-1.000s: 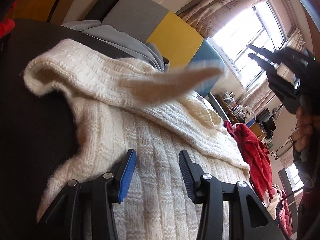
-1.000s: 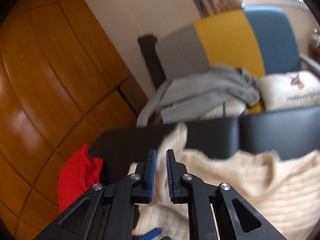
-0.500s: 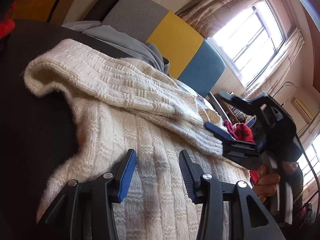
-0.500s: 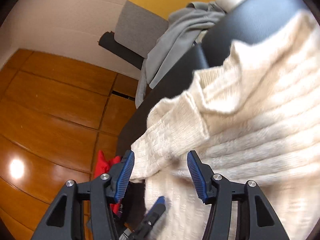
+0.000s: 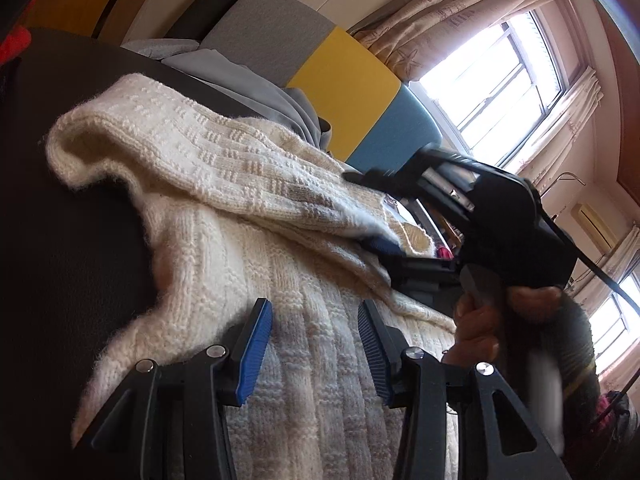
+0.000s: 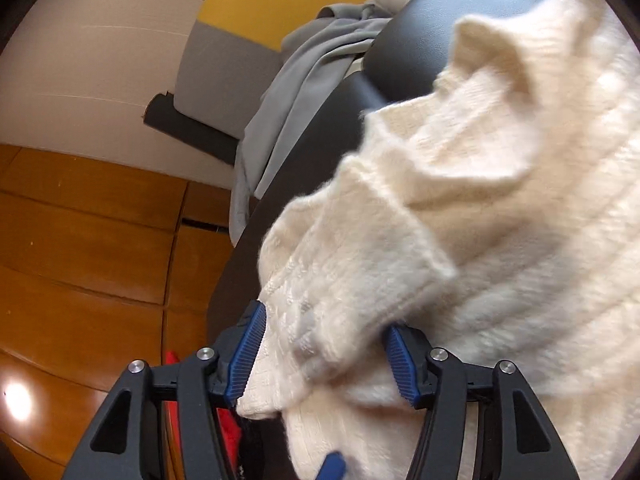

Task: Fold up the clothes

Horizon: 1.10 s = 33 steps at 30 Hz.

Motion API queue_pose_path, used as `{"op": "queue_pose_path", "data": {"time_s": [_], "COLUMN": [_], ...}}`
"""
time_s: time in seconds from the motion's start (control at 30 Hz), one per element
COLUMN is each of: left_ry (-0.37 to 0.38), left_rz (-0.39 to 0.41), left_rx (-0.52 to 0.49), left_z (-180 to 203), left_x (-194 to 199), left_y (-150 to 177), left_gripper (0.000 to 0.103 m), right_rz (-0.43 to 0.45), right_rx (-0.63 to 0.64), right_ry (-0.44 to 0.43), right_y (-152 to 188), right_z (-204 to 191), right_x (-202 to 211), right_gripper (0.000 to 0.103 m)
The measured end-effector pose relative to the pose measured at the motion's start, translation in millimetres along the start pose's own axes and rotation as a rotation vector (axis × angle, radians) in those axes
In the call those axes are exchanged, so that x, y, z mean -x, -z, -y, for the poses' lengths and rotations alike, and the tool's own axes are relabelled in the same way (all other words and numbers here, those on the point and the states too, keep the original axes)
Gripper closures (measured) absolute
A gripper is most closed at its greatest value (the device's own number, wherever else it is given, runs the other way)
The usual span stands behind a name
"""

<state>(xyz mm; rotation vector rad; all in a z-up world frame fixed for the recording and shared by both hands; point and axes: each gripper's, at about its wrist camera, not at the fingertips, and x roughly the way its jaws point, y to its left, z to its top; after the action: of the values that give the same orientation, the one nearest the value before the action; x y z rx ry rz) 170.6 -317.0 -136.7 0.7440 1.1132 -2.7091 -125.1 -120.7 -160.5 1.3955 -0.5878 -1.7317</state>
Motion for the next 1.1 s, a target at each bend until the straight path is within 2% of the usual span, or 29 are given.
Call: {"op": "queue_pose_path", "data": {"time_s": [0.03,0.07,0.13,0.2,0.3,0.4,0.5,0.57,0.63,0.77,0.93,1.0,1.1], "left_ry": [0.001,0.003,0.007,0.002,-0.019,-0.032,-0.068,-0.133,-0.191,-0.215,-0.222,-0.227,-0.220], "left_rz": [0.000,-0.001,-0.002,-0.006,-0.036,-0.023,-0.009,-0.021,-0.040,-0.036,-0.035,-0.040,-0.050], "left_rx": [0.000,0.001,0.004,0.008,0.033,0.052,0.044,0.053,0.076,0.049,0.029,0.021,0.017], "left_z": [0.0,-0.1,-0.5,0.1,1.8,4.5,6.7,1.7,-7.9,-11.9,-11.6,-9.2,-5.7], "left_x": [-0.3,-0.6,-0.4,-0.4,-2.4,-1.9,-8.8,-18.4,-25.0,-21.5,-18.3,-18.8,-16.1], "left_y": [-0.3,-0.6,-1.1,-2.0,-8.9,-24.3,-43.9,-55.3,-60.8,-57.1,-50.0,-50.4,-52.1], "left_gripper": [0.058,0.058,0.058,0.058,0.057,0.053,0.051,0.051,0.051,0.051,0.051,0.051,0.051], "right_rz": [-0.014,-0.027,-0.037,-0.020,0.035,0.094,0.124,0.132,0.153,0.182,0.140,0.108,0.113], "right_rx": [0.055,0.111,0.182,0.286,0.423,0.511,0.544,0.530,0.512,0.433,0.281,0.207,0.089], "right_ry": [0.029,0.059,0.119,0.136,0.104,0.055,0.027,0.023,0.032,0.079,0.184,0.159,0.054], "right_y": [-1.0,-2.0,-3.3,-5.5,-9.8,-16.7,-24.1,-28.3,-33.3,-41.6,-37.0,-31.1,-25.9], "right_z": [-7.0,-14.1,-22.9,-43.0,-79.9,-109.1,-116.7,-111.0,-98.7,-60.1,32.1,64.8,98.4], "right_x": [-4.0,-8.1,-9.9,-2.6,23.2,53.3,76.7,87.2,103.3,128.6,134.8,131.1,133.3], "right_gripper": [0.072,0.095,0.095,0.095,0.095,0.095,0.095,0.095,0.095,0.095,0.095,0.091,0.088]}}
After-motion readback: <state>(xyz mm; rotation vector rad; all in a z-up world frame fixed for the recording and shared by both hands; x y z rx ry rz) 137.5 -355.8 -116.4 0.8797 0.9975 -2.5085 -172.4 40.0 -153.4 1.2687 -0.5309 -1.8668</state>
